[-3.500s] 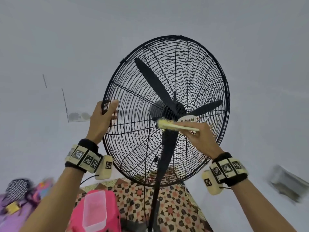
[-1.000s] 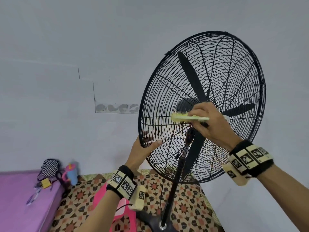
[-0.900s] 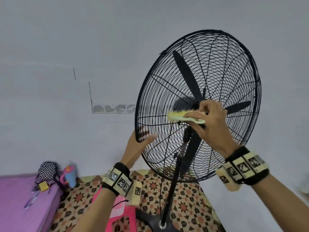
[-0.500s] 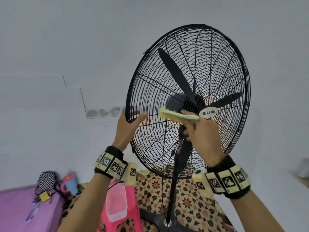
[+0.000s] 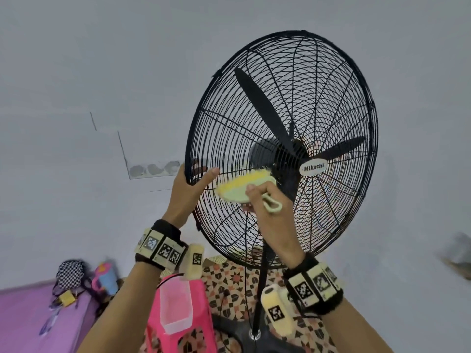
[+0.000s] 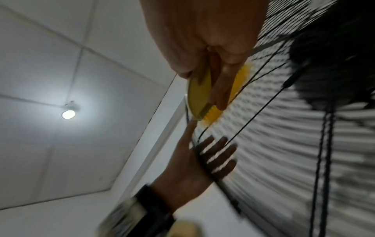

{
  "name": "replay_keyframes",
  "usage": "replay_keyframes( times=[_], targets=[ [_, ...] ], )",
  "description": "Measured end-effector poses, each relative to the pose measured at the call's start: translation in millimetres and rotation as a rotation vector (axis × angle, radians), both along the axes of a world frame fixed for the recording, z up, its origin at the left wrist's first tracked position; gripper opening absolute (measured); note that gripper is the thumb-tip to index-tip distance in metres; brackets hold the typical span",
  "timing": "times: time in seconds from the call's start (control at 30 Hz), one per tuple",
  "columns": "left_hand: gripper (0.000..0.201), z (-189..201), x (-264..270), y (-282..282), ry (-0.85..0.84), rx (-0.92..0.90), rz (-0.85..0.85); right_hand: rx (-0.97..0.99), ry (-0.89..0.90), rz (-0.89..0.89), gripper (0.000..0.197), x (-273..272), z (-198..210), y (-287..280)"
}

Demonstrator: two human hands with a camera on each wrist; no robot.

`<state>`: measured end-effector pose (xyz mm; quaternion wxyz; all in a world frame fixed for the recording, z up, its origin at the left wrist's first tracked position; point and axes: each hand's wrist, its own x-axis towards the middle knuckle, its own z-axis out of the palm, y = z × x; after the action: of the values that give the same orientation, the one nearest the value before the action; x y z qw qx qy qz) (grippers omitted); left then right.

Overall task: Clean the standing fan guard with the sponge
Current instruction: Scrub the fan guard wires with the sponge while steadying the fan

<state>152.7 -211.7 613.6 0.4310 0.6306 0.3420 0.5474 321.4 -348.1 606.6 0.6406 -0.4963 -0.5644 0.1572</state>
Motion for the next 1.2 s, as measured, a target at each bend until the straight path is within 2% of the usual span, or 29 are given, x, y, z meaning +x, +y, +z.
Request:
replay_keyframes(
  times=[0.1, 0.17, 0.23, 0.3, 0.37, 0.5, 0.57, 0.7, 0.77, 0.9, 0.97, 1.03, 1.1, 1.2],
  targets=[
    [0.07, -0.7, -0.3, -0.1, 0.0, -0.002, 0.005, 0.066, 0.232, -0.213, 0.017, 25.4, 2.0, 10.4],
    [0.07, -0.2, 0.8, -1.3, -0.004, 0.001, 0.005, 0.099, 0.317, -0.19, 0.017, 28.6, 5.0, 7.6],
    [0.066, -0.4, 1.9, -2.6, -0.012, 0.012, 0.008, 0.053, 0.236, -0.025, 0.016, 11.0, 2.2, -1.4],
    [0.06, -0.8, 2.7, -2.6, -0.021, 0.014, 0.004, 0.03, 0.092, 0.066, 0.02, -7.7, -5.9, -7.8],
    [0.057, -1.0, 2.8, -2.4, -0.021, 0.015, -0.002, 0.065, 0.053, 0.012, 0.022, -7.2, -13.0, -7.0],
    [0.057, -0.9, 1.8, -2.6, -0.031, 0.007, -0.003, 0.109, 0.309, -0.252, 0.017, 35.1, -8.1, 5.3],
    [0.059, -2.4, 2.7, -2.6, -0.036, 0.013, 0.004, 0.104, 0.304, -0.199, 0.019, 40.0, -5.9, 4.3],
    [0.059, -3.3, 5.5, -3.8, -0.04, 0.014, 0.015, 0.02, 0.052, 0.022, 0.025, 15.3, -12.3, -5.6],
    [0.06, -2.2, 4.9, -3.8, -0.036, 0.012, 0.013, 0.022, 0.05, -0.032, 0.024, 20.2, -15.9, -2.0],
    [0.061, -2.4, 3.0, -2.4, -0.038, 0.006, 0.017, 0.064, 0.268, -0.249, 0.016, 58.4, -5.6, 8.0],
    [0.061, -3.3, 3.6, -3.2, -0.039, 0.008, 0.019, 0.058, 0.255, -0.185, 0.017, 60.4, -2.6, 3.9],
    [0.061, -3.8, 4.8, -5.0, -0.042, 0.009, 0.016, 0.023, 0.146, -0.067, 0.019, 51.8, -5.7, -2.4],
    [0.061, -3.3, 5.5, -6.5, -0.043, 0.009, 0.013, 0.006, 0.064, -0.064, 0.023, 52.8, -10.4, -3.5],
    [0.061, -1.5, 5.5, -7.1, -0.041, 0.0, 0.02, 0.023, 0.19, -0.298, 0.021, 84.8, -7.9, 7.7]
  ],
)
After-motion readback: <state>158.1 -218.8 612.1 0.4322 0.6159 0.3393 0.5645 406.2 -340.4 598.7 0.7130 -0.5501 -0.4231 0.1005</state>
